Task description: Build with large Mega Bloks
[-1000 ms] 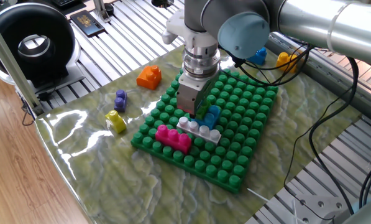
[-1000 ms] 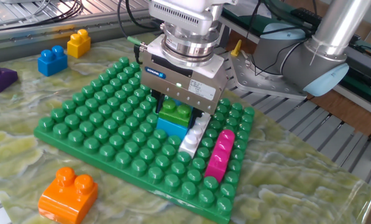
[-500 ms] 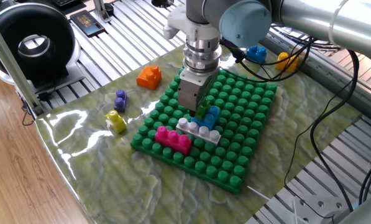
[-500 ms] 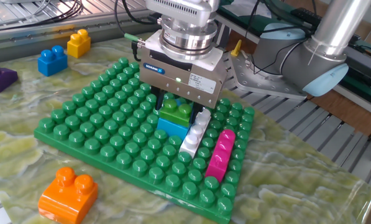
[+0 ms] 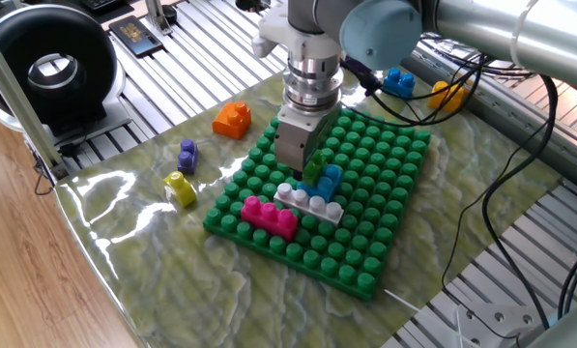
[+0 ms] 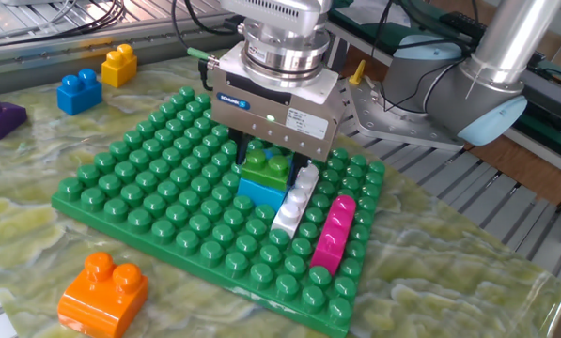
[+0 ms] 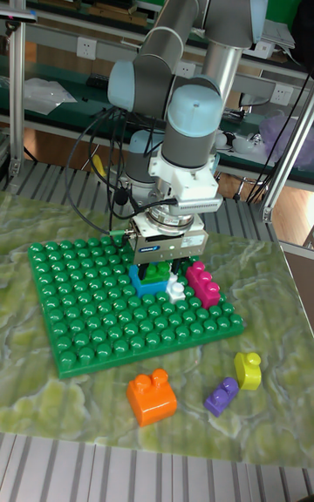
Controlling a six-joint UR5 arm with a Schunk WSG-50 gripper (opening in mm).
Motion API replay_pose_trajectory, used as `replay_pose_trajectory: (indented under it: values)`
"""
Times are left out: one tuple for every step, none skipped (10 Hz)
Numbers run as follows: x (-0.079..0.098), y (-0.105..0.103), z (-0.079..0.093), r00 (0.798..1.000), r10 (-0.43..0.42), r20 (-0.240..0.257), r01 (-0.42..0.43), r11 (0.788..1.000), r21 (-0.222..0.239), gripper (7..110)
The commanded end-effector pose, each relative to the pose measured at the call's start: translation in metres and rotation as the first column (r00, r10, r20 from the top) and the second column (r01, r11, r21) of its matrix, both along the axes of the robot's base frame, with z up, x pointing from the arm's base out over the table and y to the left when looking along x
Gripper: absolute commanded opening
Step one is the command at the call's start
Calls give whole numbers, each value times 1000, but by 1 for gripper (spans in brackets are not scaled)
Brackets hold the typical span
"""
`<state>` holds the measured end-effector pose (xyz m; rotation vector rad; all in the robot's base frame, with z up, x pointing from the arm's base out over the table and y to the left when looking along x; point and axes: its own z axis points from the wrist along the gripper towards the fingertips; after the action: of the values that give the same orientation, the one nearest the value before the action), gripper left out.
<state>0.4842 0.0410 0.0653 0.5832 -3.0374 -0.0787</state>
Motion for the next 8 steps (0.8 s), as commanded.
replay_pose_trajectory:
  values:
    - [0, 11, 4, 1000, -25, -5, 25, 999, 31, 66]
    - [-2, 9, 6, 1000, -28, -10, 28, 999, 19, 66]
    - [-1, 6, 8, 1000, -26, -14, 26, 1000, 14, 66]
    - [-1, 0, 9, 1000, -24, -20, 24, 1000, 0, 66]
    - [-2, -4, 9, 999, -26, -23, 26, 1000, -17, 66]
    - [-2, -8, 8, 999, -27, -22, 26, 999, -34, 66]
    - [0, -11, 7, 999, -27, -19, 26, 999, -38, 66]
    - [0, -10, 6, 999, -33, -19, 32, 999, -35, 66]
